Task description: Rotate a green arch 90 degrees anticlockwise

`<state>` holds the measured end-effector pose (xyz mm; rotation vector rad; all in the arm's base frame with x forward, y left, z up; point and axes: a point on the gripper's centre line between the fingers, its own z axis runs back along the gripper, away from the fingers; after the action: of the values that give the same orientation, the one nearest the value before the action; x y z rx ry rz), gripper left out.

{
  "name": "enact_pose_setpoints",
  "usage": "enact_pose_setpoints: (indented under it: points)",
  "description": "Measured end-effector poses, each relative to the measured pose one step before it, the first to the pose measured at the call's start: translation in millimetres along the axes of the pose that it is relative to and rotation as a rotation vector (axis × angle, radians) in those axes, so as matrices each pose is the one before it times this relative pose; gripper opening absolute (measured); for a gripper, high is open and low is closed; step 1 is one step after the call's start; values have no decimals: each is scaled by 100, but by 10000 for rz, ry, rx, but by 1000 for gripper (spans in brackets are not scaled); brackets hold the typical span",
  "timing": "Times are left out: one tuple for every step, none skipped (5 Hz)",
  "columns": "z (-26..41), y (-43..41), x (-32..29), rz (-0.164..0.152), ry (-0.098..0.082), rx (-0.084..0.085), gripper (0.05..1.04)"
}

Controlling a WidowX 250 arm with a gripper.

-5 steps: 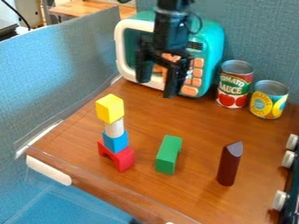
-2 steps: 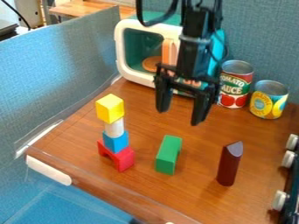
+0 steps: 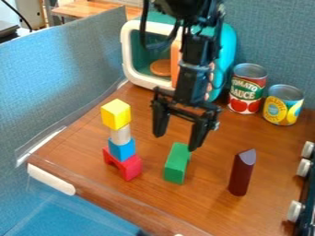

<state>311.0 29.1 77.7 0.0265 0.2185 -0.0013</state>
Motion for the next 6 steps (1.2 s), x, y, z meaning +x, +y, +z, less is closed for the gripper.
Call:
enact_pose_setpoints:
  points:
    - [-916, 514, 104, -4, 201, 263, 1001]
    - [-2035, 143, 423, -143, 465, 91, 1001]
    - [-574, -387, 606, 318, -165, -199, 1001]
    - [-1453, -957, 426, 1228, 150, -627, 1001]
    - [-238, 357, 156, 1340, 48, -461, 1001]
    - [-852, 74, 441, 533, 187, -209, 948]
